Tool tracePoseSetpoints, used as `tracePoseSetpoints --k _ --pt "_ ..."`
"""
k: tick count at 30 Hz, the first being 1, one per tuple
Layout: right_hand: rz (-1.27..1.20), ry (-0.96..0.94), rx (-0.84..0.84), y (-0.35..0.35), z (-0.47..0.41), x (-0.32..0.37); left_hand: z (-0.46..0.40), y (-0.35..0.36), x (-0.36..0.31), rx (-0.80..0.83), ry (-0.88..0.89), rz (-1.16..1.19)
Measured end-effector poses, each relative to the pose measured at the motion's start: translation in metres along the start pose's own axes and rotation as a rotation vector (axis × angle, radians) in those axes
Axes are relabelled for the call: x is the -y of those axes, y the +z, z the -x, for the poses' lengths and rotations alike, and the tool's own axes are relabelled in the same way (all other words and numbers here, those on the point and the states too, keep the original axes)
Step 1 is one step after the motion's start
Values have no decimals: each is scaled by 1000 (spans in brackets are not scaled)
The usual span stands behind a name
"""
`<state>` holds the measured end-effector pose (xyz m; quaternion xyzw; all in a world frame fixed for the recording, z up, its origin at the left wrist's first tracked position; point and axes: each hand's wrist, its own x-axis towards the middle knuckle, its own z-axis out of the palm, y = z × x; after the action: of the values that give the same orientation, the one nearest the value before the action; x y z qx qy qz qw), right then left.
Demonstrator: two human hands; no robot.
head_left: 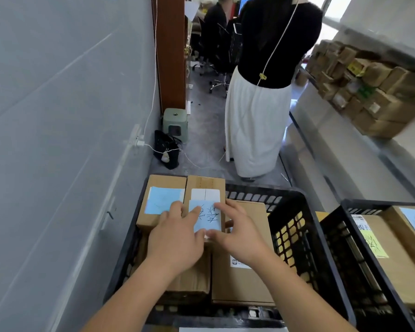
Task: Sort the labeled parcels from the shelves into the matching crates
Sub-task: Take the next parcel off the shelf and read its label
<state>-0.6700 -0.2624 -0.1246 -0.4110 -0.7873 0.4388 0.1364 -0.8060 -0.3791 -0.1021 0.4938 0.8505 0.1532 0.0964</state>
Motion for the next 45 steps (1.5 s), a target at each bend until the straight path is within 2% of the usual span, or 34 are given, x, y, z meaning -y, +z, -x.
tracePoseSetpoints --k 6,14,19,27,38,45 --pt "28 -18 0 0 2 -3 3 9 -1 -11 -11 -56" --pt "146 -27 -7 -34 38 -13 14 -1 -17 -59 -8 -76" --pt "279 -35 -26 -76 76 -26 33 -1 -57 -79 122 -108" --pt "402 35 -166 -173 190 -72 88 25 -176 -28 351 -145" --pt "381 321 -367 -291 407 -184 201 99 -382 113 674 -97" --pt "339 493 -525 -337 504 -240 252 145 -491 203 931 -146"
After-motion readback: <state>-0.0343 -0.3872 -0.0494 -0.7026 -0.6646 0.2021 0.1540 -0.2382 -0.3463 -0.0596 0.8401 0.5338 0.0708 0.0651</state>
